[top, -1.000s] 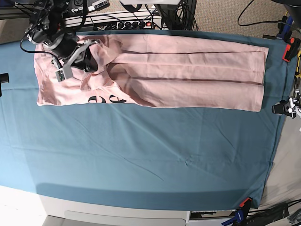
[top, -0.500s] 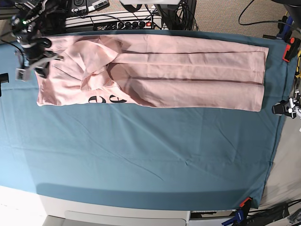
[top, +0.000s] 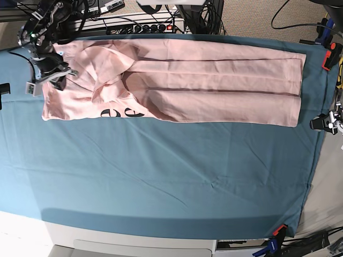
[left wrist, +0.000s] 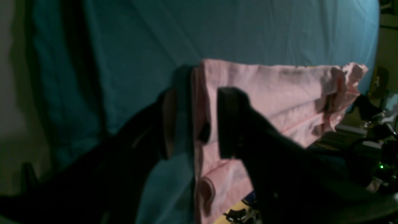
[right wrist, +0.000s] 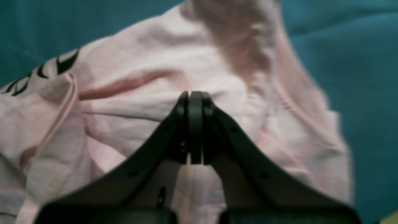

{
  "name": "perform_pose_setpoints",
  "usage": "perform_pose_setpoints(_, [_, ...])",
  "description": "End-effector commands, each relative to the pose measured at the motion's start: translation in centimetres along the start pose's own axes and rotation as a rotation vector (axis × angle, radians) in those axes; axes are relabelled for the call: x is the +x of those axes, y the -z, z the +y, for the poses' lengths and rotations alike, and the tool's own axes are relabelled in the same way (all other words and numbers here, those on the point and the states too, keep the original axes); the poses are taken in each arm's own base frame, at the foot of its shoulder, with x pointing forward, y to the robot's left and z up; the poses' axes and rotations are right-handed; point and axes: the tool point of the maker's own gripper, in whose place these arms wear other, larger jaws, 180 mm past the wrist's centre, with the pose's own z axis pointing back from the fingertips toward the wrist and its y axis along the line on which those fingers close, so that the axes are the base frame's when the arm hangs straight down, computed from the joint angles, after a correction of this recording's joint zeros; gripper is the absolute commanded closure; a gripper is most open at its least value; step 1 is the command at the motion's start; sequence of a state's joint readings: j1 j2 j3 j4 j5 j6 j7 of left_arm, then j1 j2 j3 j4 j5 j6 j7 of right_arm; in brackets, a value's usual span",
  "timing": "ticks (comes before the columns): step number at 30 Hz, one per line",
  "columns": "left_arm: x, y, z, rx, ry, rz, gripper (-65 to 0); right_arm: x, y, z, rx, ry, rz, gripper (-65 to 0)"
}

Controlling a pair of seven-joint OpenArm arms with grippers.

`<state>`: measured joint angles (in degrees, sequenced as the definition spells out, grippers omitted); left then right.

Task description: Fold the T-shirt properly

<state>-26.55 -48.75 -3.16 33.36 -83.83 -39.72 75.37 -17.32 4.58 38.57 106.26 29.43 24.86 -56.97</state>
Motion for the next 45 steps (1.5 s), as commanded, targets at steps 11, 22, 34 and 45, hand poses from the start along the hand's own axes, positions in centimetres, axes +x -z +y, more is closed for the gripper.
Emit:
perform_pose_setpoints(11, [2.0, -1.6, -0.4, 0.004, 0.030, -0.055, -23.4, -1.5, 2.3, 6.7, 0.178, -0.107, 0.072, 0.0])
perform_pose_setpoints(22, [2.0, -1.6, -0.4, 0.004, 0.030, -0.054, -23.4, -3.1, 2.9, 10.5, 0.262, -0.185, 0.131, 0.0])
perform_pose_setpoints(34, [2.0, -1.6, -0.4, 0.004, 0.030, -0.054, -23.4, -4.2, 3.0, 7.5, 0.125, -0.272, 0.206, 0.0])
perform_pose_setpoints(45, [2.0, -1.6, -0.4, 0.004, 0.029, -0.054, -23.4, -3.1, 2.8, 2.7, -0.083, -0.332, 0.222, 0.0])
